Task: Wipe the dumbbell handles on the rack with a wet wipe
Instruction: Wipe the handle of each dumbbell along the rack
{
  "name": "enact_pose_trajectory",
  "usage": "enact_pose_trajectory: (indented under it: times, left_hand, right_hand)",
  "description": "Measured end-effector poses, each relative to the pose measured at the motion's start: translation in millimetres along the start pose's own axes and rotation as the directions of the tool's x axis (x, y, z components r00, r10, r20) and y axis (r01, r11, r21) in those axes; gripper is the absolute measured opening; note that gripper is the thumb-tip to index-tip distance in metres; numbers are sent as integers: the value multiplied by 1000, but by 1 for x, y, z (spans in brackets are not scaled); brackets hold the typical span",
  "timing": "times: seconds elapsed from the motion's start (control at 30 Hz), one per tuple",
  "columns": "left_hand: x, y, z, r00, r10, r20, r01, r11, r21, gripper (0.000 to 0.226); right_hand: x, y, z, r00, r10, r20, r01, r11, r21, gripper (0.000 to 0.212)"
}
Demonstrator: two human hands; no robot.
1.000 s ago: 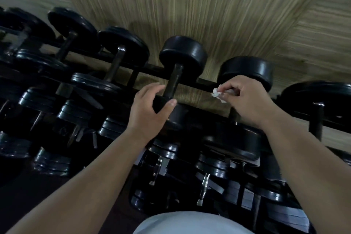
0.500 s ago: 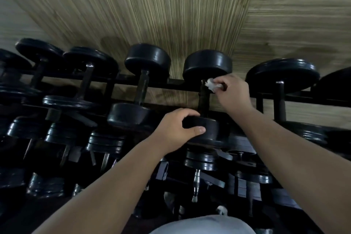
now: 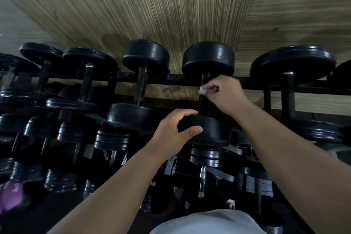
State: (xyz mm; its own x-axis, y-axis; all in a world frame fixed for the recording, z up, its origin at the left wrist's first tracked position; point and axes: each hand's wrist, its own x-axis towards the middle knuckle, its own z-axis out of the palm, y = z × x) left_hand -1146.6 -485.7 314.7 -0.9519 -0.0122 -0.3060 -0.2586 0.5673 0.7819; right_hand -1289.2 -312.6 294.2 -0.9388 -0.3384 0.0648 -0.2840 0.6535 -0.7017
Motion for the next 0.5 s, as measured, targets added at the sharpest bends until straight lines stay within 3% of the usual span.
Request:
enact_pose_trajectory:
  times: [0.13,0.37,0.5]
  left_hand:
    - [-1,-2,2,1000,-10,-5,10,999,-42,43]
    - [-1,-1,3,1000,-4,-24,2,997,-71,41]
    - [-2,0,3,1000,-13,-25,11,997,-78,40]
  right_hand:
    - [-22,1,-4,983,45,176,-53,998,41,10]
    - [-4,1,-2,997,69,-39,-67,995,72,13]
    - [-16,6,-5,992,84,99,-94,991,98,14]
